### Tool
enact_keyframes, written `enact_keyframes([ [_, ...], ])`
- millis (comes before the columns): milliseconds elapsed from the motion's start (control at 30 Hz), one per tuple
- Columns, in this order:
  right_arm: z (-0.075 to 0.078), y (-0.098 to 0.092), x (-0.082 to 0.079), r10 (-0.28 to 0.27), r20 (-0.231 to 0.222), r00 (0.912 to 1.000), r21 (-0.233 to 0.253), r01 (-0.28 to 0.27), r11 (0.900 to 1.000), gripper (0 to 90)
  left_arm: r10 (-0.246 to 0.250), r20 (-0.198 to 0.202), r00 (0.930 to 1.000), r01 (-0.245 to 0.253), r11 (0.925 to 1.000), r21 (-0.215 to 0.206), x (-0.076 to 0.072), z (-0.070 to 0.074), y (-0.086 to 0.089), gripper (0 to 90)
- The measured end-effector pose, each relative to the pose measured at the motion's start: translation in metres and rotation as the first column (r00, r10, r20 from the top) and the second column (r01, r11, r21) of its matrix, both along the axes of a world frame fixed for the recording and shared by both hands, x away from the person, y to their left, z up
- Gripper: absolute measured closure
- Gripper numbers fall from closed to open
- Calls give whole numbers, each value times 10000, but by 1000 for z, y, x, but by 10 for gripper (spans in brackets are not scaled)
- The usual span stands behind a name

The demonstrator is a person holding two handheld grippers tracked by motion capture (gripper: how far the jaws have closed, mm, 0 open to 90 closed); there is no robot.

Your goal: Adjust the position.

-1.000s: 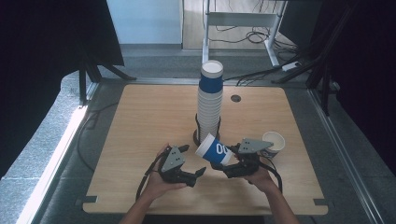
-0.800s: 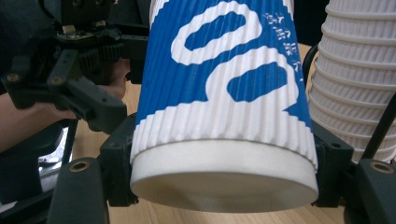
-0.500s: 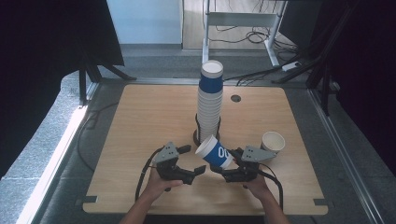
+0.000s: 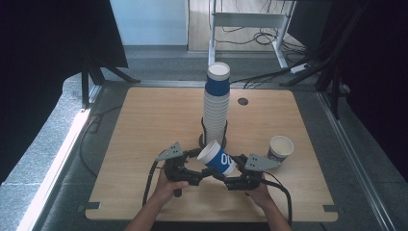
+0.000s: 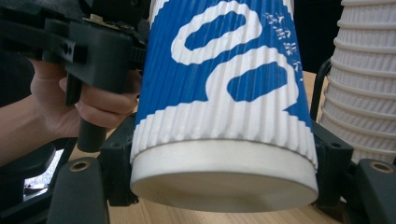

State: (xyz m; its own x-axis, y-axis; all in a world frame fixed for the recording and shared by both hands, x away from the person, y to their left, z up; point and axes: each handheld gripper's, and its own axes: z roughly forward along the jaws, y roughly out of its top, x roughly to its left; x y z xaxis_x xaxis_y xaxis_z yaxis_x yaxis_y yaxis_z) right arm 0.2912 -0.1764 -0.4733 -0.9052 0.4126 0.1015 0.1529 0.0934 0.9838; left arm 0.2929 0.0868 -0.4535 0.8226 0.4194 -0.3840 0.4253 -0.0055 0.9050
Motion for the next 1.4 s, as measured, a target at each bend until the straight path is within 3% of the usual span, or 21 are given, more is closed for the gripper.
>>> enact_keyframes([
  [400,-5,3,-2,-23,108,9999,258,20,9997,289,-347,-822,9960,260,9942,-1043,14,-4,-8,37],
  [533,-7,5,-2,27,130,9999,200,-30,9998,289,-453,-849,9954,368,9944,-991,16,-3,-13,42],
  [1000,-9,9,-1,166,19,9999,-55,-166,9998,285,-421,-532,9977,352,9916,-1245,17,-5,-10,114],
  [1400,-9,11,0,275,-142,9995,-169,-277,9995,275,-370,-227,9991,340,9923,-1191,16,-5,-8,135],
])
